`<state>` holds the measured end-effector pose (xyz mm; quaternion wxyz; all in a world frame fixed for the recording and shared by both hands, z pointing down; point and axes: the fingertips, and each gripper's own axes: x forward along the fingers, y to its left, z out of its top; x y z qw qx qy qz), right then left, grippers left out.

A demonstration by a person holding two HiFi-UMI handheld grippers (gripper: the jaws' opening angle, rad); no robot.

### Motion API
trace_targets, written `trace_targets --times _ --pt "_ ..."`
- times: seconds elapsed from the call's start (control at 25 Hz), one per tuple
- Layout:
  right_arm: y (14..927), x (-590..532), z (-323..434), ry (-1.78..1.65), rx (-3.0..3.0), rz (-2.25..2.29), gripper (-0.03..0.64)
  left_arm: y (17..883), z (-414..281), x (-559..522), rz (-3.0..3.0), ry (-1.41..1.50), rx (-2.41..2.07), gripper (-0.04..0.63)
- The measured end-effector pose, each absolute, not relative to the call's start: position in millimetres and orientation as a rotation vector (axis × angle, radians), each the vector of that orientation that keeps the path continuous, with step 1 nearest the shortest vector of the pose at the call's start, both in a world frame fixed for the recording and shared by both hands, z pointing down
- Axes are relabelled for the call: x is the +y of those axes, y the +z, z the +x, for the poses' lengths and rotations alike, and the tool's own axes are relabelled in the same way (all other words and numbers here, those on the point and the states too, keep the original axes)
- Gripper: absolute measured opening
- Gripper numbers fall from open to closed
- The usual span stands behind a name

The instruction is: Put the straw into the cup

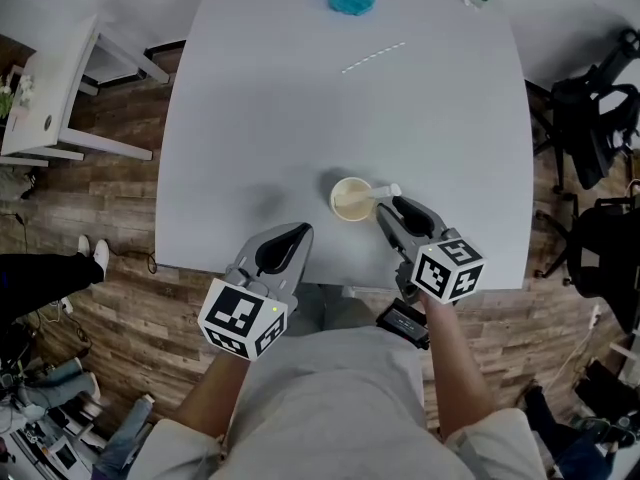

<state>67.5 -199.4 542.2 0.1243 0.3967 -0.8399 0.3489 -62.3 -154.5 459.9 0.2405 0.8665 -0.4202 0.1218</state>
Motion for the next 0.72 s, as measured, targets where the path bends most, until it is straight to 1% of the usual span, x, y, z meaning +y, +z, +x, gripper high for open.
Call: trace_targets --times 0.24,0.52,0.72 --pt "534 -189 75 1.002 -2.452 1.193 0.135 454 -58 -146 2.396 0.336 -1.133 0.018" --pt "511 -172 75 0.923 -2.485 1.231 0.009 443 -57 -134 2.426 0.334 -1.128 0.02" --pt "490 -158 71 0.878 -2.522 1.223 0.008 438 -57 -124 2.442 0.333 -1.123 0.018"
